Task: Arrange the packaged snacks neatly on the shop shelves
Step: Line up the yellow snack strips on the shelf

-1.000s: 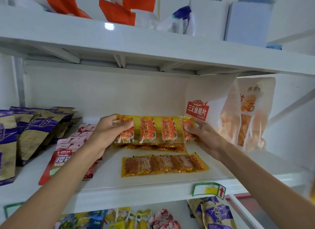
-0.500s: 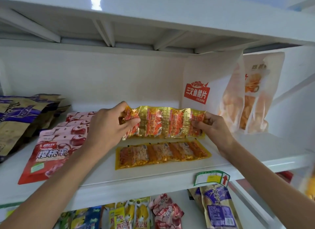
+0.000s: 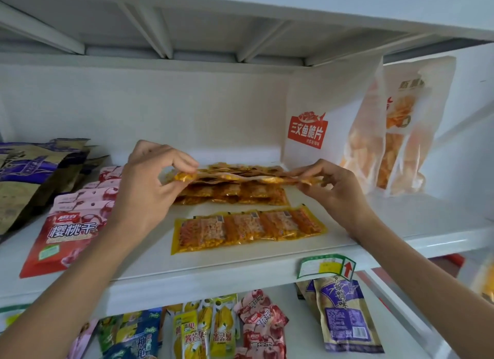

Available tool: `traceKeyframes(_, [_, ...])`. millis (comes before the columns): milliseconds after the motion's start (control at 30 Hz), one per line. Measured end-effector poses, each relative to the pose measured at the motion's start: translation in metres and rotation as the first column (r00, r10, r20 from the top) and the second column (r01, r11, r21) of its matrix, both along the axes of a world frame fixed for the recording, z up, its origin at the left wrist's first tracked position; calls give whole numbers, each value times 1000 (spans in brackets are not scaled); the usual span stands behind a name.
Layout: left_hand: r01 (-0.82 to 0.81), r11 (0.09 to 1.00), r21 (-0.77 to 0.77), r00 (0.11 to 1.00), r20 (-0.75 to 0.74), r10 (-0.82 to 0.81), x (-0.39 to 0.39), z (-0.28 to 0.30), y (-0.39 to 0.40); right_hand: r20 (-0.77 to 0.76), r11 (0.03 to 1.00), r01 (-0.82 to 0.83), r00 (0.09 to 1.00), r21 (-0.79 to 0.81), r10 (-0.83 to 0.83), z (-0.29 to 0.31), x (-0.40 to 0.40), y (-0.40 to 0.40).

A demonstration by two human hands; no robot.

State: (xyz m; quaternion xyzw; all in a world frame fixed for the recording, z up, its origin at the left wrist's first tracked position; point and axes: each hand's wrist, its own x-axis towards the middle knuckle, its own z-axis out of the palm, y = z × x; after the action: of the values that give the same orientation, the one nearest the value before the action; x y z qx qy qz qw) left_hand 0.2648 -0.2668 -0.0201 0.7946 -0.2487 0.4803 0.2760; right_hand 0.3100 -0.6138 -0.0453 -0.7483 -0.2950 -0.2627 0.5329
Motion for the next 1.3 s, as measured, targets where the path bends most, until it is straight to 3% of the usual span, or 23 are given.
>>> traceKeyframes(100, [-54,963,265,990,141,17,-2,-1,15,156,977,109,984,-181,-81,-5,-1,0])
traceKeyframes(200, [-160,883,441,976,205,74,-4,-7,22,463,875,344,871,-341,-162,-6,1,4])
traceKeyframes(300, [-247,816,523,954,279,110,-8,-12,19,633,783,488,757,-385,-161,-7,2,4])
traceKeyframes(400, [-275,800,534,943,313,116,-10,-12,16,673,761,534,718,-368,-178,-8,-1,4])
traceKeyframes(467, [-229,816,530,962,253,105,-10,-15,17,605,780,489,775,-389,-185,-9,-2,5])
traceKeyframes(567, [-96,901,423,995,50,83,-13,-21,22,425,816,420,872,-398,-242,-14,-1,3])
traceKeyframes(633, [-64,931,361,994,-57,91,-17,-26,24,415,803,431,873,-413,-255,-15,-4,2])
traceKeyframes(733, [-38,937,348,987,-134,89,-24,-30,26,524,760,434,839,-485,-145,-15,-12,-3])
traceKeyframes(933, [96,956,278,915,-404,26,-28,-39,33,311,696,240,950,-677,-25,-24,-19,-25])
traceKeyframes(1100, [164,950,264,891,-452,-29,-26,-41,33,207,676,169,978,-717,-25,-25,-24,-24])
traceKeyframes(1300, [178,951,253,910,-410,-61,-21,-46,35,-46,828,-11,999,-561,-18,-21,-27,-25])
